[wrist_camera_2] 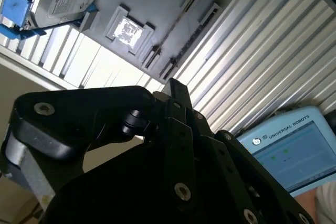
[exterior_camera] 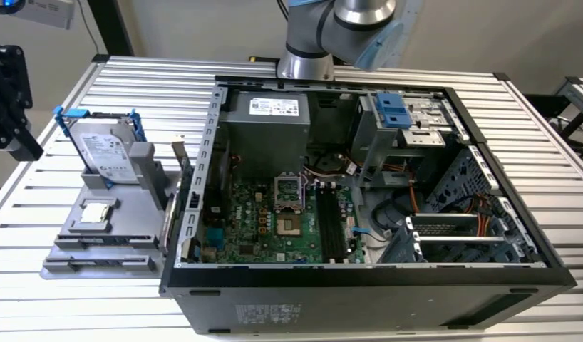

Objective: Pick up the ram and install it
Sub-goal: 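Pick up the ram and move it above insertion slot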

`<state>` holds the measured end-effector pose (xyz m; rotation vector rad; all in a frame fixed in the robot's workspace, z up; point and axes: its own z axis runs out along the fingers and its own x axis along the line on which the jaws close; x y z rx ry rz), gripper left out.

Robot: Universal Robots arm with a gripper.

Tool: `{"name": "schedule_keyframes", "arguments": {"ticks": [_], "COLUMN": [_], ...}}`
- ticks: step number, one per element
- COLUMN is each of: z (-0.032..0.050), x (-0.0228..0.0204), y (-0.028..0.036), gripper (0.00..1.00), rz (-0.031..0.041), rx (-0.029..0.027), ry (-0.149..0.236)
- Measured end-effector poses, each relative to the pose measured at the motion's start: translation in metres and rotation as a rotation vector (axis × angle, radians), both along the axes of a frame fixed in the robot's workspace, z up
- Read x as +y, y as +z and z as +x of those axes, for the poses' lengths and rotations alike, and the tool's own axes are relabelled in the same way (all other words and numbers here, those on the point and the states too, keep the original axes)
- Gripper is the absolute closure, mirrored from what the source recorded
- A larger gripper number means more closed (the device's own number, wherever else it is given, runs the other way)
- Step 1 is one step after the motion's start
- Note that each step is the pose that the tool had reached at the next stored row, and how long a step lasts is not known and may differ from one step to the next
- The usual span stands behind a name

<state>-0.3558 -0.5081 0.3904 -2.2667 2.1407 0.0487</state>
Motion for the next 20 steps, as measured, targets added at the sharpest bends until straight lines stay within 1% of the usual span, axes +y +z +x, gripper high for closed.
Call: {"name": "schedule_keyframes", "arguments": {"ticks": [3, 4, 20], "z": [0.0, 0.0, 0.0], "x": [0.0, 0.0, 0.0], "y": [0.0, 0.0, 0.0], "gripper": [1.0, 0.0, 0.0], "rz": [0.0, 0.0, 0.0], "rx": [-0.0002, -0.0001, -0.0004], "ry": [0.0, 0.0, 0.0]}}
